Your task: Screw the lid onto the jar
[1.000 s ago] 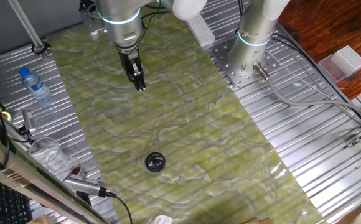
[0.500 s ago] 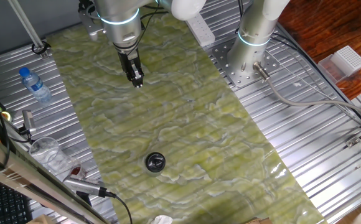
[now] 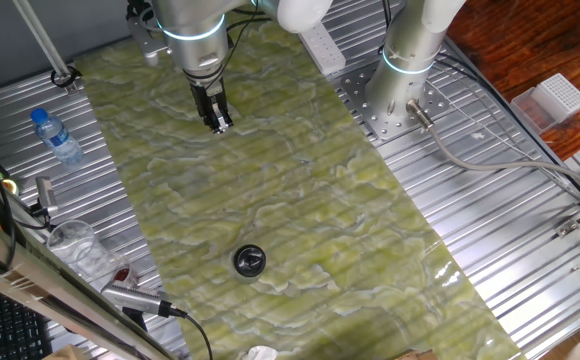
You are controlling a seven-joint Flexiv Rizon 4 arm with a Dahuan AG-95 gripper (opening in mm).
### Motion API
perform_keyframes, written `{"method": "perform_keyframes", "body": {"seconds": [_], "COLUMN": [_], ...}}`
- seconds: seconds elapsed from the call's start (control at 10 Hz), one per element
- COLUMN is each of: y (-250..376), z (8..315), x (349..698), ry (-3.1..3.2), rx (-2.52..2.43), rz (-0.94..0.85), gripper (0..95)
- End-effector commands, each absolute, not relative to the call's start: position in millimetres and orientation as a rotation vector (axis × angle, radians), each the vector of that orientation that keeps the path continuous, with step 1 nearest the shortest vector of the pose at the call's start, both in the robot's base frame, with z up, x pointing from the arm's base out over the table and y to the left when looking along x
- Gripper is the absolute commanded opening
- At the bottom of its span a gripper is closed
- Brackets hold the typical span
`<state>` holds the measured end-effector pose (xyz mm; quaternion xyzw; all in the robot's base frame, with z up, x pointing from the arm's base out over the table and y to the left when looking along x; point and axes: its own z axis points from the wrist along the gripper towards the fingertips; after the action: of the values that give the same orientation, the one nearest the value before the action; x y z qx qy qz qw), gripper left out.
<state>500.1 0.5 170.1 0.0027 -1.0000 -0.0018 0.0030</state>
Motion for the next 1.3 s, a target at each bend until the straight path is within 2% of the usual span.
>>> {"method": "perform_keyframes", "body": {"seconds": [0.1,0.9,1.3], "y": [0,-3,7], "z": [170,164,181], "x": [500,490,497], "ry": [-3.136,-3.138,-3.145], "rx": [0.012,0.132,0.112], "rz": [-0.002,-0.012,0.002], "gripper": [0.0,0.0,0.0]}}
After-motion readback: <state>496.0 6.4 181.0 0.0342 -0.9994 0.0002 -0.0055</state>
